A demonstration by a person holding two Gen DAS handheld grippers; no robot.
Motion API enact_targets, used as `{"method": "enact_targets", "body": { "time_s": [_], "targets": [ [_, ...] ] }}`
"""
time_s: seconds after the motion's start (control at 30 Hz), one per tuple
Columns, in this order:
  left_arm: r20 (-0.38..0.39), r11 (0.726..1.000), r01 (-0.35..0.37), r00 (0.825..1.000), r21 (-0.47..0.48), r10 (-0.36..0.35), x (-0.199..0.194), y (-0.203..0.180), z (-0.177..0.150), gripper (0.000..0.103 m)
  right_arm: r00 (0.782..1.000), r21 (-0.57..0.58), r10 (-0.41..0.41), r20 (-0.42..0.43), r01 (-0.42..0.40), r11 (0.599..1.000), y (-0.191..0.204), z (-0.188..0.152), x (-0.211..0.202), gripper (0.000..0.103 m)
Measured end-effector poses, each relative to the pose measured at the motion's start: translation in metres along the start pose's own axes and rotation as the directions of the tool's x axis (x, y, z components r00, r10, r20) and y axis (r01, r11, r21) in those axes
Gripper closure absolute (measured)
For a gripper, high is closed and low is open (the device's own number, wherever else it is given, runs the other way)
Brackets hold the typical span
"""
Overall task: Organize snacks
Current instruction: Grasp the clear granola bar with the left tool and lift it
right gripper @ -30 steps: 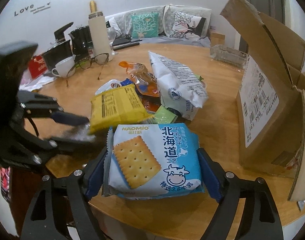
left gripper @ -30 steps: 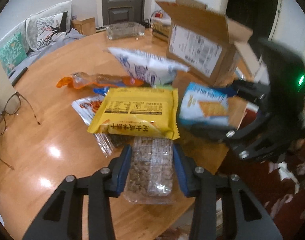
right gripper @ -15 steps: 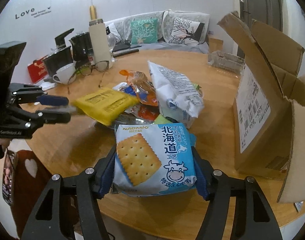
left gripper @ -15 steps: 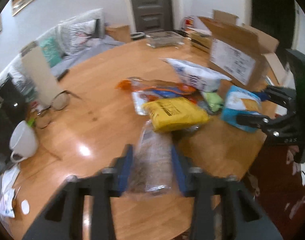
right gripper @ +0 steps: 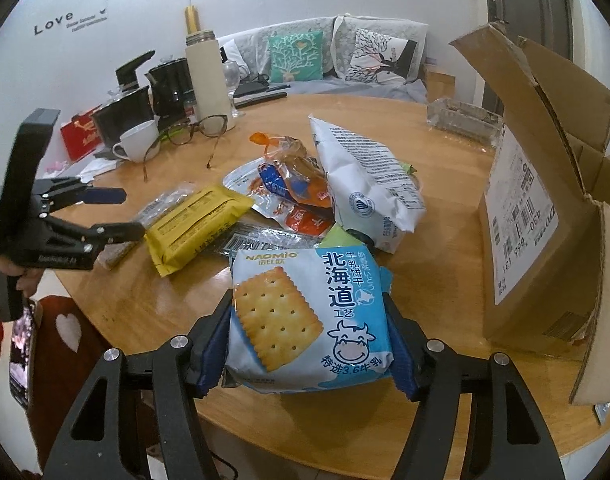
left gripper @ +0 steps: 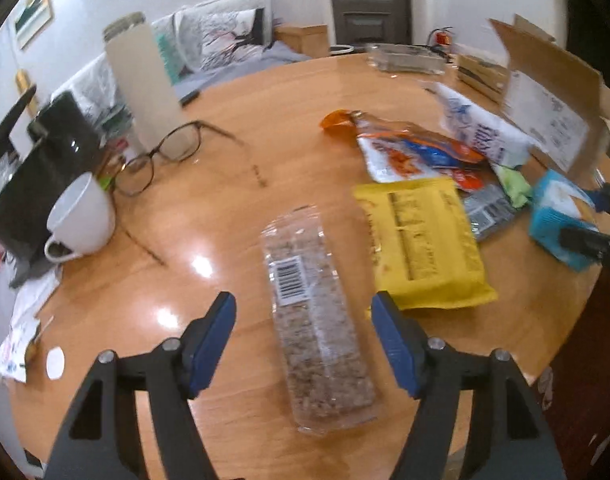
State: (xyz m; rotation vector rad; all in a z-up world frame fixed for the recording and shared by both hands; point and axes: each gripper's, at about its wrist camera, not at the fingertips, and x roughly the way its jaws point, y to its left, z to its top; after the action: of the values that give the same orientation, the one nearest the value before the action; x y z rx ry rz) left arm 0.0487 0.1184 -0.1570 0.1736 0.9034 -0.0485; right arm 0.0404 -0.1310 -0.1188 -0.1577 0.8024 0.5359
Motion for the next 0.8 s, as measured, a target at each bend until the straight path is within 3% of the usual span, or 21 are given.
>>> {"method": "enact_targets", "body": {
  "time_s": [0.07, 0.13, 0.27, 0.4, 0.43, 0.8],
  "targets": [
    [-0.004, 1.0, -0.006, 1.0, -0.013, 0.006, 0.003, 0.001, 0.0, 0.04, 1.0, 0.006, 0.007, -0.001, -0.007, 1.0, -0.001, 0.0, 0.0, 0.039],
    [-0.005, 0.999, 0.022, 1.0, -0.03, -0.022, 0.001, 0.001, -0.002, 0.05, 1.0, 0.003, 0.005, 0.001, -0.005, 1.0, -0.002, 0.0, 0.001, 0.039],
    [-0.036, 0.999, 0.029, 0.999, -0.026, -0.03, 0.007, -0.008, -0.006, 0.054, 1.0, 0.007, 0.004, 0.006, -0.004, 1.0, -0.003, 0.0, 0.001, 0.039],
    [-0.015, 1.0, 0.0, 1.0, -0.025, -0.001, 0.006, -0.008, -0.009, 0.056, 1.0, 0.014, -0.005, 0.012, 0.005, 1.0, -0.005, 0.001, 0.001, 0.039],
    [-0.013, 0.999, 0.0, 1.0, -0.042, -0.001, 0.007, -0.004, -0.009, 0.063, 1.0, 0.02, -0.002, 0.013, 0.002, 1.0, -0.007, 0.002, 0.002, 0.039],
    [0.003, 0.995, 0.042, 0.999, -0.086, -0.041, 0.004, 0.006, -0.007, 0.064, 1.0, 0.008, 0.0, 0.019, 0.0, 1.0, -0.005, 0.002, 0.001, 0.039]
  ]
}}
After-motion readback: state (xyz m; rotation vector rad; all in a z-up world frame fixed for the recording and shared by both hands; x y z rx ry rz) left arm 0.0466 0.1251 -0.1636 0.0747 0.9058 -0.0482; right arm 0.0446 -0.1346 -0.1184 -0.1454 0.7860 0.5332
